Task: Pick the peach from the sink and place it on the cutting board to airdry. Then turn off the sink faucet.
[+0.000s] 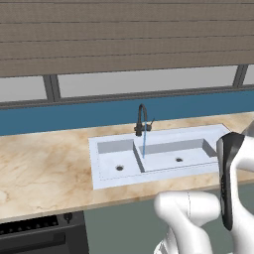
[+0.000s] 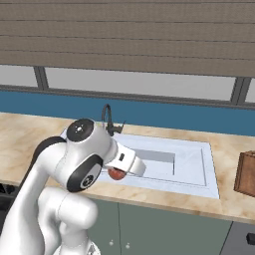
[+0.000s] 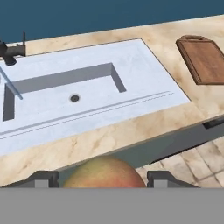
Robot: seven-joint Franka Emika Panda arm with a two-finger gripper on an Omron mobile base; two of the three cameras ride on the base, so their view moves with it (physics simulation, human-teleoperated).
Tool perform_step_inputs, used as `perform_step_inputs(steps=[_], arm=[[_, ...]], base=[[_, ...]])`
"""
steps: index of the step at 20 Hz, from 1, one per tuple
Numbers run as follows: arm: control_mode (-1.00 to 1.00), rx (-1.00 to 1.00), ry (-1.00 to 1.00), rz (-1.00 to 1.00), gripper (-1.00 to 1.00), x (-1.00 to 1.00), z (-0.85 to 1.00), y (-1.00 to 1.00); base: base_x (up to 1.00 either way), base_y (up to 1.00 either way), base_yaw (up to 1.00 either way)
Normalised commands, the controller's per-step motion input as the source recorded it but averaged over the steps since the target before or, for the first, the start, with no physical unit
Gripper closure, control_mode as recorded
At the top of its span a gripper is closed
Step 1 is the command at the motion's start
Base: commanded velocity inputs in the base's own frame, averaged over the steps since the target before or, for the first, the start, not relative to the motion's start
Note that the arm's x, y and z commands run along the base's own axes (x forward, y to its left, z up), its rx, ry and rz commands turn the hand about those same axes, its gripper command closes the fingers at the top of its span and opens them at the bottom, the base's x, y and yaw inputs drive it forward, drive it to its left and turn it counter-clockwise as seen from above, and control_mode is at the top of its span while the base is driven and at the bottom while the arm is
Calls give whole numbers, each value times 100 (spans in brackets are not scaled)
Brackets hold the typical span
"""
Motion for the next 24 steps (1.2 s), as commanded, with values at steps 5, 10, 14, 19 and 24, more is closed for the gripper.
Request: perform_step_inputs(steps=[5,10,14,19,24], arm=[[-100,0,0,-6,100,-4,16,-35],[-100,0,0,-3,100,-10,7,-42],[-100,0,1,-3,100,-4,3,-46],[-100,0,1,-3,100,0,0,-39],[-100,0,0,-3,100,-2,1,-44]], base=[[0,0,0],[0,0,0],[0,0,0],[0,0,0],[0,0,0]])
